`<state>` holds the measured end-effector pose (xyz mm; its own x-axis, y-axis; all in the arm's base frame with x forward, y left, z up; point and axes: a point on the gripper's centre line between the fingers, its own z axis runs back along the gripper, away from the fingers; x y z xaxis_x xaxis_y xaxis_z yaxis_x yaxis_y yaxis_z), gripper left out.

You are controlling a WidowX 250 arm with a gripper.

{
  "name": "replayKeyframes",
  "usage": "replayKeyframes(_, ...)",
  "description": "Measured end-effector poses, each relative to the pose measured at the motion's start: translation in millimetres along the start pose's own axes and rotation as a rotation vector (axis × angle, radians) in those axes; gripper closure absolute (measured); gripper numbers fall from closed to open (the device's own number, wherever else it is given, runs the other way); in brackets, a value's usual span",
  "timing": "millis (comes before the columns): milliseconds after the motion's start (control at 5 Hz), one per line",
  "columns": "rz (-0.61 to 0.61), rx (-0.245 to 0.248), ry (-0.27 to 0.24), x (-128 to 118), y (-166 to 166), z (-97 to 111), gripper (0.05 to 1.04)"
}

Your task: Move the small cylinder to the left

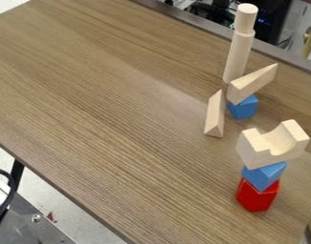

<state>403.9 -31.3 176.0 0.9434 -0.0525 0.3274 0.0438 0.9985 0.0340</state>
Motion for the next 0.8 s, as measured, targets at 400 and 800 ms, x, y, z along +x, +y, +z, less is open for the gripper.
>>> replayKeyframes(400,-0.011,0.001,0.010,7.7,3.0,-13.8,0.084)
replayKeyframes(800,-0.014,-0.001,0.027,11.4,6.7,-26.8,0.084)
